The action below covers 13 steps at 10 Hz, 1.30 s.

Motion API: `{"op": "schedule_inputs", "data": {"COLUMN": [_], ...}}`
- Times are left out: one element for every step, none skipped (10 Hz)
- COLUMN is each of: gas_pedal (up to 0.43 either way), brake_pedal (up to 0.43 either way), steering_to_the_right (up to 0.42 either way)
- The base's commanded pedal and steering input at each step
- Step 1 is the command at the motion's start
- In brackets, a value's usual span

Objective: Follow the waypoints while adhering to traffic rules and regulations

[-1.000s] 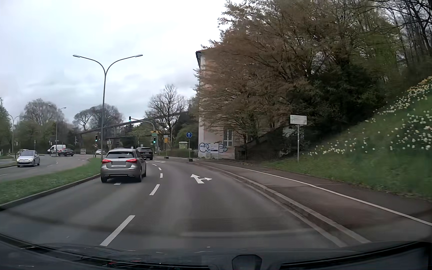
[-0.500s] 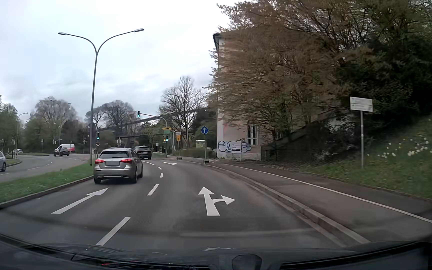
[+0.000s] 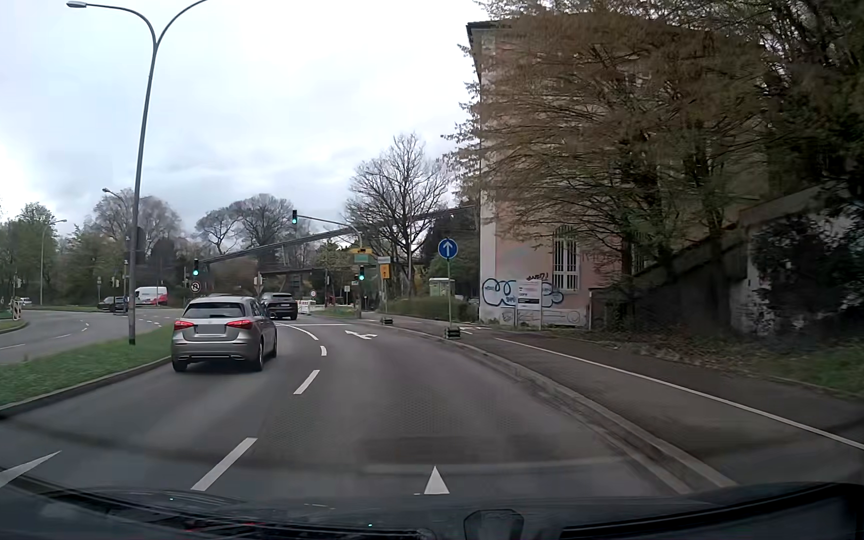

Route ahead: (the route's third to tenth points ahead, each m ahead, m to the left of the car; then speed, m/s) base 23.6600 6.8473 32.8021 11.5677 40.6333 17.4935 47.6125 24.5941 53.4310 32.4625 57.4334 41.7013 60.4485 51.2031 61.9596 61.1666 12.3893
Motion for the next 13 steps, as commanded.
{"op": "schedule_inputs", "data": {"gas_pedal": [0.008, 0.02, 0.028, 0.039, 0.039, 0.039, 0.039, 0.039, 0.039, 0.039, 0.039, 0.039, 0.039], "brake_pedal": [0.0, 0.0, 0.0, 0.0, 0.0, 0.0, 0.0, 0.0, 0.0, 0.0, 0.0, 0.0, 0.0], "steering_to_the_right": [-0.055, -0.056, -0.057, -0.058, -0.059, -0.061, -0.063, -0.065, -0.065, -0.065, -0.066, -0.067, -0.069]}}
